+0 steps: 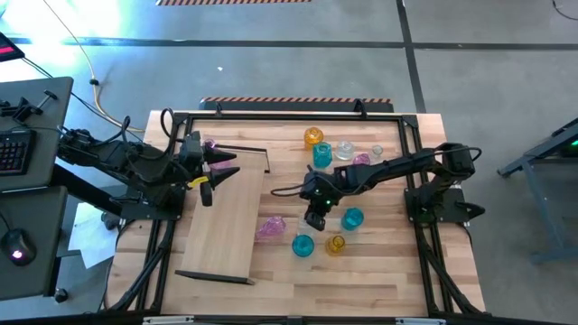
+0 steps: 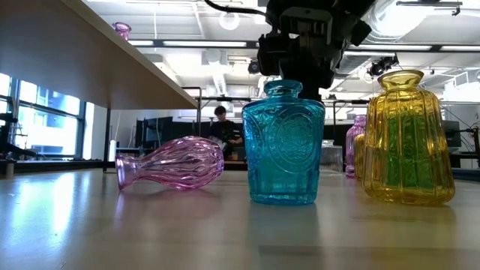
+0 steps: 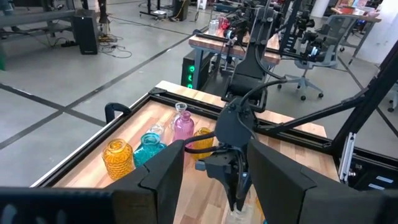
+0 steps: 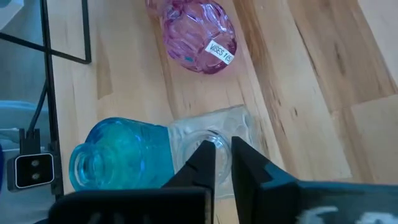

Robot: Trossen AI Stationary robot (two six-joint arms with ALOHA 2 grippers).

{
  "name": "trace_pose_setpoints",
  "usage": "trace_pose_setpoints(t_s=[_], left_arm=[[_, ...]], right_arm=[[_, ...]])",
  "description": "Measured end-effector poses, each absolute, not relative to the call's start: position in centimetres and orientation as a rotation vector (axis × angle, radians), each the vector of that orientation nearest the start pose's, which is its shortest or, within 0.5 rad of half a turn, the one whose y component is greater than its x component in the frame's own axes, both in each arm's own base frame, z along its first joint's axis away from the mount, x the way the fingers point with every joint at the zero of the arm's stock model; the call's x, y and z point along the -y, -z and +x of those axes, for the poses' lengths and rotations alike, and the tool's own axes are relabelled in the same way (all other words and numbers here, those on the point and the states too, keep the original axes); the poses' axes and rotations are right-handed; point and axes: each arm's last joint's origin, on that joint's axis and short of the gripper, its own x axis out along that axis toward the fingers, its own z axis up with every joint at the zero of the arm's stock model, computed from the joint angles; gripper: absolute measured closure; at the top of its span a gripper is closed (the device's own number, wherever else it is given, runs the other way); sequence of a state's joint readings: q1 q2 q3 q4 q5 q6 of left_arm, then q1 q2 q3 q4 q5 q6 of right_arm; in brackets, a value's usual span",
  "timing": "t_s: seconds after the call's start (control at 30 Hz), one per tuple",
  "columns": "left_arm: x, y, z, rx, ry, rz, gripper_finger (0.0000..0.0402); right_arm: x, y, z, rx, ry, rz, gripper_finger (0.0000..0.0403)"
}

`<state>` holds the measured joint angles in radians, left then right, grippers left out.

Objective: Sort vases onto shelf
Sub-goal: Put the bottom left transparent flower vase on the shelf

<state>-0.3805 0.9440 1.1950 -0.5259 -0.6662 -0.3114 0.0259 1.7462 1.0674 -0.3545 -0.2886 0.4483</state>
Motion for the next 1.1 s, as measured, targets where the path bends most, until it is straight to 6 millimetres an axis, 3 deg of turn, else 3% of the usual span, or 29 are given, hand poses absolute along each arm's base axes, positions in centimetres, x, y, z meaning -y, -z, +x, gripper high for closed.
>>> trace_pose_setpoints(t_s=[0.53, 1.1], left_arm=[[4.83, -41.17, 16.88, -0.193, -0.317, -0.17, 0.0232], [4.83, -41.16, 16.88, -0.193, -0.317, -0.169, 0.0232]], right_arm=[[-2.04, -17.2, 34.28, -1.09, -0.087, 0.538, 0.0332], [-1.62, -16.84, 34.12, -1.075, -0.133, 0.535, 0.0293]])
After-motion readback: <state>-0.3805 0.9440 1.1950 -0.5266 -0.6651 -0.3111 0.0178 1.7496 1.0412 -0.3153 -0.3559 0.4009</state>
